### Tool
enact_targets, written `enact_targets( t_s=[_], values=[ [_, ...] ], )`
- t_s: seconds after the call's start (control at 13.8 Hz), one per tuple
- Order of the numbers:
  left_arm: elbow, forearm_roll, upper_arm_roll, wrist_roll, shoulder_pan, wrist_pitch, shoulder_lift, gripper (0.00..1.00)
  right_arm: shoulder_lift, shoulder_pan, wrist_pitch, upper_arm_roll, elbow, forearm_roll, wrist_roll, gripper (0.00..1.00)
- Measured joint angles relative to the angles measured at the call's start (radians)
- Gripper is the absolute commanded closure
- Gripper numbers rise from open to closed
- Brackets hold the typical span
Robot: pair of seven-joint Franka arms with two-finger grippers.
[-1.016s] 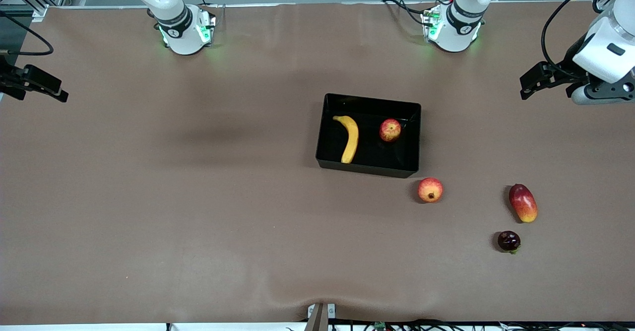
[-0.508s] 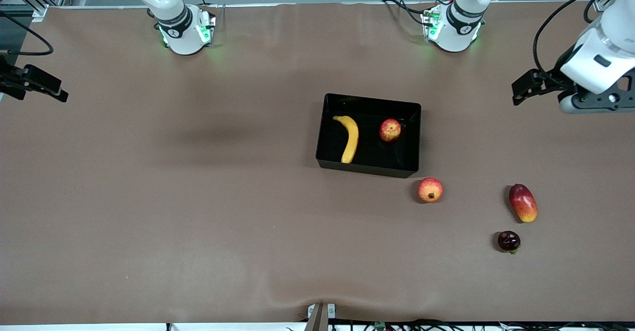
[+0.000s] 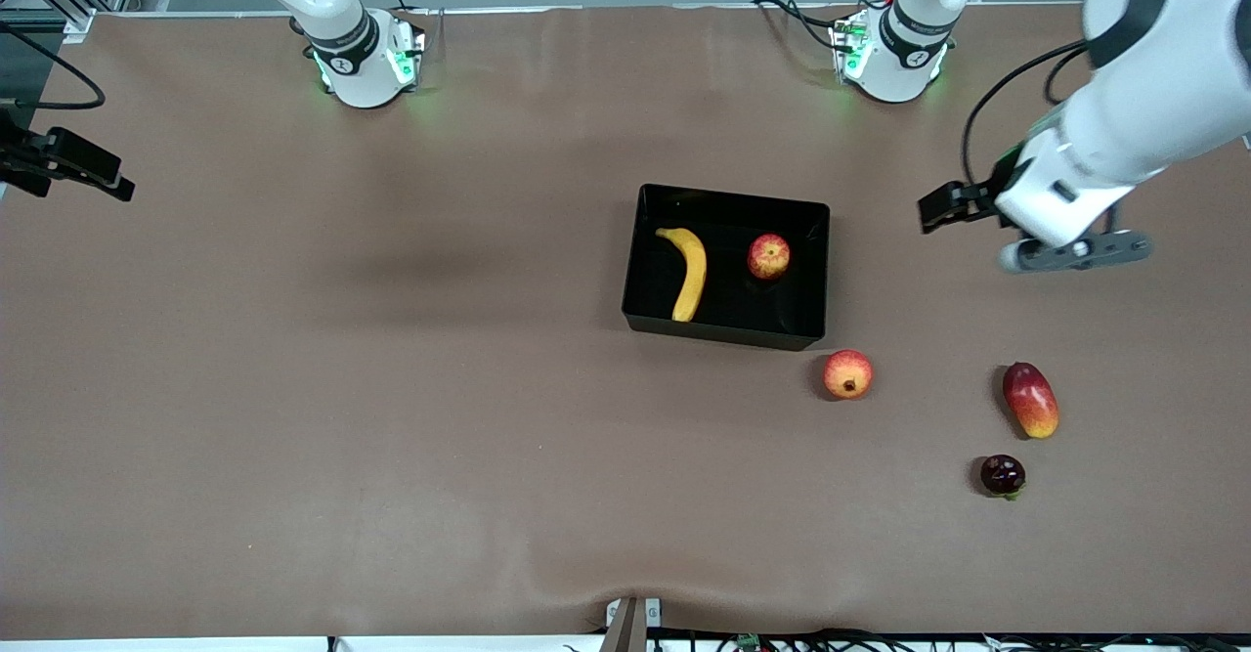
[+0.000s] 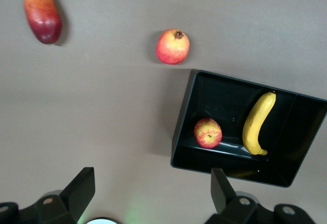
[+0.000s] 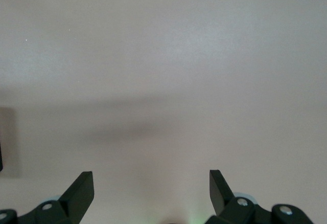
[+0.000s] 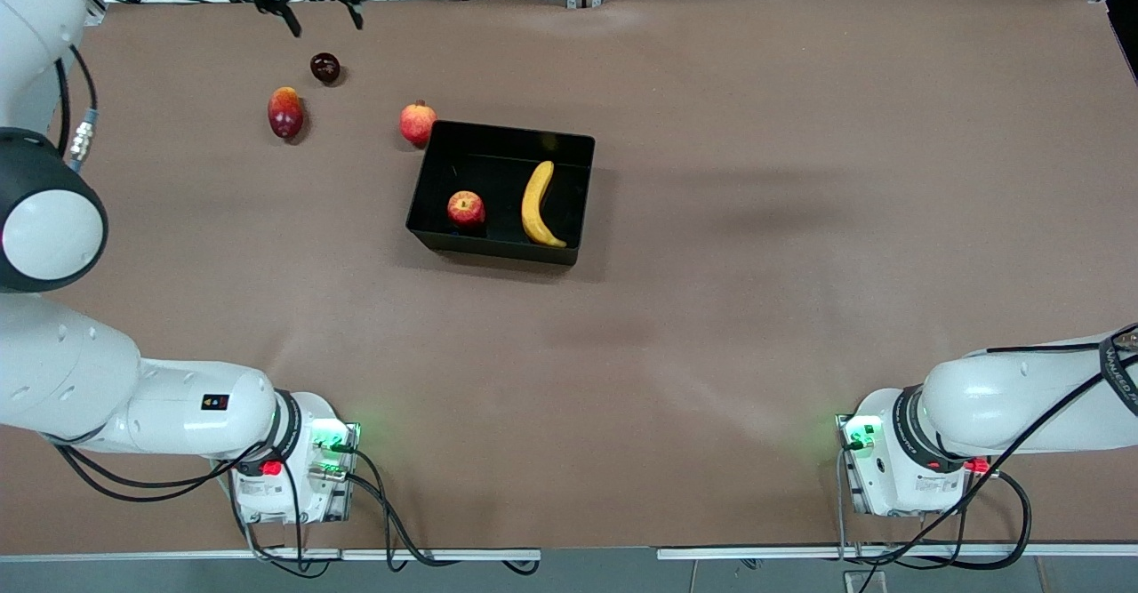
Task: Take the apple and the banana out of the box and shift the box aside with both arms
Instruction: 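Lower the left gripper into the box and grasp the red apple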
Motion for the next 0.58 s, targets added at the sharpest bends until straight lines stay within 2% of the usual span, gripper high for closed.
enact_targets(
  t_s=[0.22,0.58],
  values=[
    [-0.104,0.000,-0.028,-0.037,0.000,0.098,0.004,0.00,0.000,0.000,0.000,0.000,-0.001,0.000,0.000,0.00],
    [-0.281,0.000,-0.107,-0.210,-0.001,0.315,0.007,0.00,0.000,0.000,0.000,-0.001,-0.003,0.000,0.000,0.00]
  ],
)
